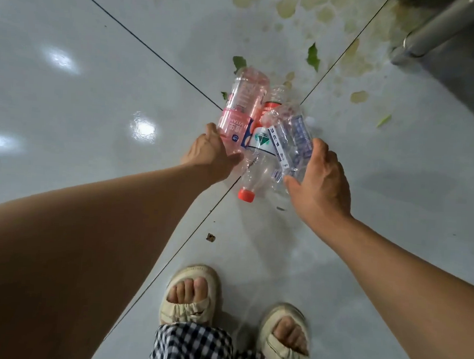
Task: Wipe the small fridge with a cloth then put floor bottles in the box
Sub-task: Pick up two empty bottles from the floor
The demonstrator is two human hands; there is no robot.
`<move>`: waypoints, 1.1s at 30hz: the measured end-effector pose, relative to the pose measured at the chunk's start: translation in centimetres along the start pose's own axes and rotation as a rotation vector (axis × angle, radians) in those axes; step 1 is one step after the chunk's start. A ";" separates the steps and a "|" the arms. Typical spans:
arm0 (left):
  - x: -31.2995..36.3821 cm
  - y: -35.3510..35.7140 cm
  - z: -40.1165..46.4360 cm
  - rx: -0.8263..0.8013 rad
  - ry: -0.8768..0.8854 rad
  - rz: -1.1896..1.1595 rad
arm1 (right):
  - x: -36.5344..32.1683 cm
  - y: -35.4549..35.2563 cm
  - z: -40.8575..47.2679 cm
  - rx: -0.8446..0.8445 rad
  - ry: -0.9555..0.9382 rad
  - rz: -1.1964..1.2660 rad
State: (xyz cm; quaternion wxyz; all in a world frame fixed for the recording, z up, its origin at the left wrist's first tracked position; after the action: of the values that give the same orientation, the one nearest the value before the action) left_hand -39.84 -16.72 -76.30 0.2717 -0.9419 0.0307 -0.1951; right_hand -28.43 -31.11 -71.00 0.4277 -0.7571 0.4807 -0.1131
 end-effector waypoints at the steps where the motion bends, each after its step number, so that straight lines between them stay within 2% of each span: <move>1: 0.2 0.5 0.6 -0.007 -0.007 -0.036 | 0.1 0.2 0.3 0.012 -0.004 0.004; 4: 0.4 1.3 2.0 0.021 -0.040 -0.143 | 0.5 0.5 0.8 0.026 -0.023 -0.005; 9: 0.5 1.4 2.1 0.048 -0.083 -0.188 | 1.2 -0.1 0.9 0.032 -0.033 -0.005; 16: 1.2 -3.6 -5.0 0.097 -0.114 -0.149 | 0.6 -5.2 -4.2 0.009 -0.024 0.006; 22: 6.3 -10.9 -16.4 0.147 -0.068 0.068 | -1.5 -14.7 -11.9 0.028 -0.050 -0.064; 33: 18.3 -23.2 -39.8 0.168 0.081 0.206 | -5.2 -36.2 -28.6 0.130 -0.050 -0.050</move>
State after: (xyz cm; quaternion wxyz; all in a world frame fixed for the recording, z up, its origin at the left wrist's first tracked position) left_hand -39.41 -19.82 -26.84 0.3668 -0.8990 0.1220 -0.2059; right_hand -24.93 -36.03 -24.96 0.4851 -0.7419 0.4426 -0.1358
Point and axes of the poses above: each hand's wrist, its own z-axis towards the middle knuckle, its own y-axis out of the palm, x = y × z, the point moved 3 cm from there along z, towards the middle knuckle, and after that the axes turned 9 degrees about -x, right-handed, at the moved point
